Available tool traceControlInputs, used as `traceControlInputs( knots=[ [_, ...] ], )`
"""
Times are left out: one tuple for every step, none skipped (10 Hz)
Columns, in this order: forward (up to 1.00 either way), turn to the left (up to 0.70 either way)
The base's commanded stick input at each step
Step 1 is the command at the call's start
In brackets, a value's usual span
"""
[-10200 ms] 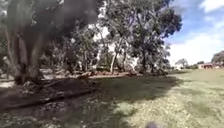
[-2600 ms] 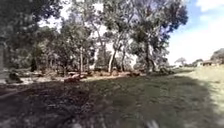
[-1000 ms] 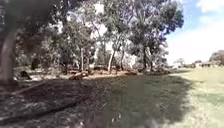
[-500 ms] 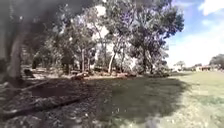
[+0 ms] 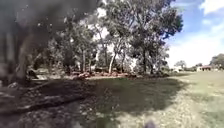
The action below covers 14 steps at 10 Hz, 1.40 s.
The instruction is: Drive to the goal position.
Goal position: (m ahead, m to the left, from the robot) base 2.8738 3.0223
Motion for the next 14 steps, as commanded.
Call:
traceControlInputs(
  knots=[
    [-0.50, 0.00],
    [-0.50, 0.25],
    [-0.50, 0.50],
    [-0.44, 0.50],
    [-0.02, 0.50],
    [0.00, 0.50],
    [0.00, 0.50],
    [0.00, 0.50],
    [0.00, 0.50],
    [0.00, 0.50],
    [0.00, 0.50],
    [0.00, 0.50],
    [0.00, 0.50],
    [0.00, 0.50]
  ],
)
